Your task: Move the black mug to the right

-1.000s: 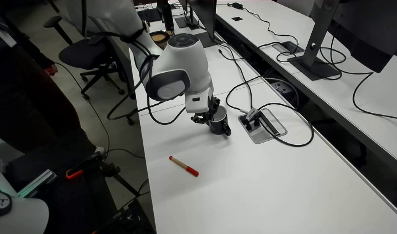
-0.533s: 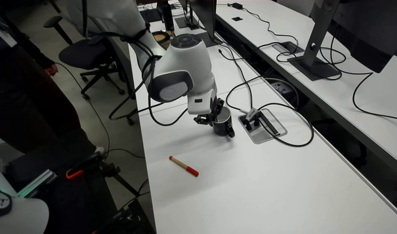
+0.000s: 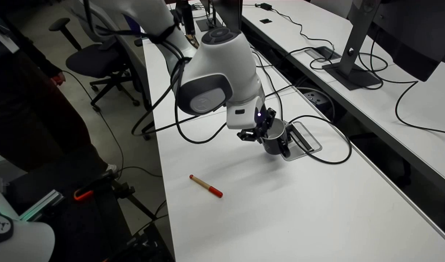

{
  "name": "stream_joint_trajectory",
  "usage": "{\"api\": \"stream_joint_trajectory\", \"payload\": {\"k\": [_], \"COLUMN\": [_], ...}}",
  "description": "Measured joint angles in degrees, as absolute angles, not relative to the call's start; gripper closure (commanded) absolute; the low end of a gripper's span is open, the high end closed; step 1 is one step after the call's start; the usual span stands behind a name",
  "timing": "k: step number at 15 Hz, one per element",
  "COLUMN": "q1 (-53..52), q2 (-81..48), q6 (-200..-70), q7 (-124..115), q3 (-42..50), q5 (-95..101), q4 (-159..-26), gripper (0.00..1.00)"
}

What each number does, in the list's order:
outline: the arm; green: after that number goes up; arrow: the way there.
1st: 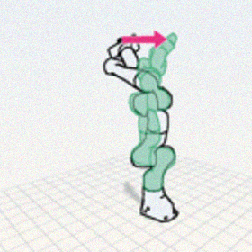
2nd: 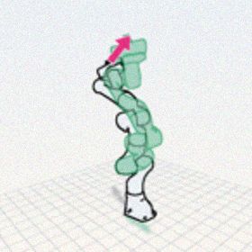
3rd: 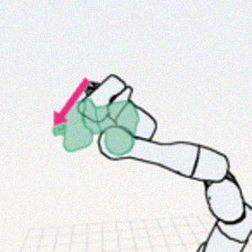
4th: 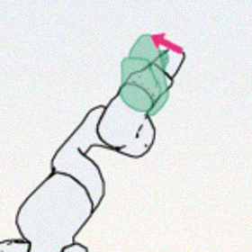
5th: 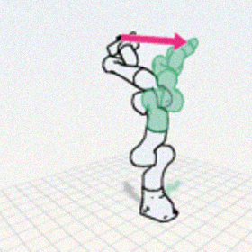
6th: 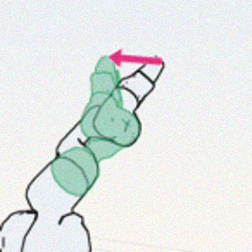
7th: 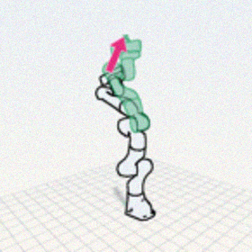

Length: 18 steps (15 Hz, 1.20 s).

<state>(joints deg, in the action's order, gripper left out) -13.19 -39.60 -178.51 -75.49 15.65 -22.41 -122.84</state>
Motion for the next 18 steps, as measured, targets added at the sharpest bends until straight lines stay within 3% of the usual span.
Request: {"api": "stream_joint_trajectory", "payload": {"k": [8,18], "q1": [-21.61,-9.39], "q2": [-41.98,-41.22], "q6": [-169.91,-161.6], "q7": [-83.04,-96.93], "q3": [30.44,21.51], "q5": [-21.28,-22.32], "q4": [-124.38,-124.42], "gripper": [0.98,0.98]}}
